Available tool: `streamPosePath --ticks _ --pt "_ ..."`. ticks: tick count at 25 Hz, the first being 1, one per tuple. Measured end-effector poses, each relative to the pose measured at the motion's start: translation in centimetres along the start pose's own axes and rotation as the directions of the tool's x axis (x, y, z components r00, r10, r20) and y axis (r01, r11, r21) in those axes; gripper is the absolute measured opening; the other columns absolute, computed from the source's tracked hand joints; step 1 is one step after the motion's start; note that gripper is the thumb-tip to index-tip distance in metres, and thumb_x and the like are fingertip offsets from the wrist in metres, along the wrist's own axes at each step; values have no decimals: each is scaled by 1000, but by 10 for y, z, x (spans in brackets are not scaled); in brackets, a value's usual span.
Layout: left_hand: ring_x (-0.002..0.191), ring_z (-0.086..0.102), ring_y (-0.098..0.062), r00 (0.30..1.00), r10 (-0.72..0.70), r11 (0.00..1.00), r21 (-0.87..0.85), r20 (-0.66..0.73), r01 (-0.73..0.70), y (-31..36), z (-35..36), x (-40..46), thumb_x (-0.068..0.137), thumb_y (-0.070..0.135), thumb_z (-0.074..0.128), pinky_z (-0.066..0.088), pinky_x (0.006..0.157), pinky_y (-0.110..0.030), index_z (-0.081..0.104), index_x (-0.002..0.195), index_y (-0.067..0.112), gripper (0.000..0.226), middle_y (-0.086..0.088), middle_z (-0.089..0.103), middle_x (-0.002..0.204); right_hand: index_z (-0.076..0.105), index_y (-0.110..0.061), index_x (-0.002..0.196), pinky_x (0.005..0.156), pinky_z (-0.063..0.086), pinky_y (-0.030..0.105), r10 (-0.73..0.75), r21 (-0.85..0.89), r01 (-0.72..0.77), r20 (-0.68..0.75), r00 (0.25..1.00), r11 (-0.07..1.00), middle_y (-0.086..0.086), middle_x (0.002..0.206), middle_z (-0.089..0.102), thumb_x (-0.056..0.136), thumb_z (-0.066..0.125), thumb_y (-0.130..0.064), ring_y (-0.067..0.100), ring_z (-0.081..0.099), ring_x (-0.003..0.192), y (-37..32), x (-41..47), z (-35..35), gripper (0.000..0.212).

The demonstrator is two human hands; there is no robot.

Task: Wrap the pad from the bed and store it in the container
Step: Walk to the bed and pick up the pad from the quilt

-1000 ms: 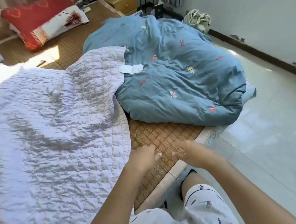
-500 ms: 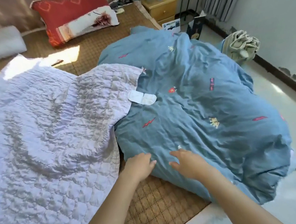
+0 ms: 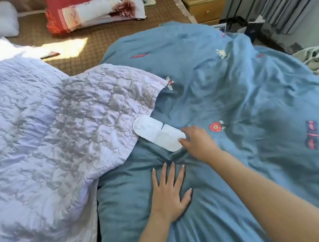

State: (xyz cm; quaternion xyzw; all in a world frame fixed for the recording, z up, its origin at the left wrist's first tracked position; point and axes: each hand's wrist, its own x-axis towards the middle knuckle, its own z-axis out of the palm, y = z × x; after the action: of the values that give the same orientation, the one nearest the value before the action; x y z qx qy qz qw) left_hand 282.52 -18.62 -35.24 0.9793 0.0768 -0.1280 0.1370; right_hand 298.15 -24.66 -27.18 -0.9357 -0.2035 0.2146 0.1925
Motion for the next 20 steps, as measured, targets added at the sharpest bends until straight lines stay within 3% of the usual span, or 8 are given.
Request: streamPosePath --ticks 4,7,9,12,16,18,20 --pt "136 38 -33 999 -16 1000 15 -28 16 -4 36 10 81 55 39 19 105 -60 47 139 21 68 -12 50 143 57 -13 120 101 42 42 56 -8 -55 124 991 998 12 127 59 88 58 -39 32 48 121 -9 63 23 41" --pt "136 41 -33 997 -26 1000 10 -73 27 -6 40 11 81 55 38 19 105 -59 45 140 22 67 -11 49 145 63 -6 108 94 47 38 53 233 -81 122 991 969 11 114 65 82 68 -39 29 58 107 -22 89 24 42" --pt "134 44 -33 995 -11 1000 16 -102 12 -9 43 14 82 54 37 20 105 -59 45 140 23 66 -11 49 145 67 -6 102 81 48 32 37 303 -88 167 985 949 7 100 66 77 73 -42 22 60 92 -29 100 19 45" --pt "134 45 -33 997 -9 1000 8 -82 10 -11 45 17 82 54 36 20 105 -58 46 139 24 65 -10 50 144 65 -12 74 56 38 22 -25 219 -34 259 965 975 -2 67 54 77 74 -39 12 48 60 -36 99 15 29" --pt "134 46 -28 996 -22 1000 8 -85 23 -11 27 8 85 54 32 31 110 -59 48 138 25 62 -5 51 144 52 -17 54 40 34 15 -66 365 -2 174 982 931 -4 52 42 81 72 -29 10 36 48 -37 65 1 36" --pt "140 36 -27 998 -24 999 -25 -61 22 -13 11 -7 87 55 26 24 114 -58 38 144 26 64 -5 41 151 59 -7 61 46 37 16 -35 498 -34 129 991 866 0 56 46 82 71 -27 13 39 52 -34 34 -16 31" --pt "148 10 -28 999 -16 1000 -19 34 16 -17 -8 -22 90 57 18 4 119 -53 14 151 28 67 -5 17 161 64 2 75 58 38 29 5 585 -69 112 994 808 7 64 49 82 71 -25 17 42 61 -32 -3 -32 28"
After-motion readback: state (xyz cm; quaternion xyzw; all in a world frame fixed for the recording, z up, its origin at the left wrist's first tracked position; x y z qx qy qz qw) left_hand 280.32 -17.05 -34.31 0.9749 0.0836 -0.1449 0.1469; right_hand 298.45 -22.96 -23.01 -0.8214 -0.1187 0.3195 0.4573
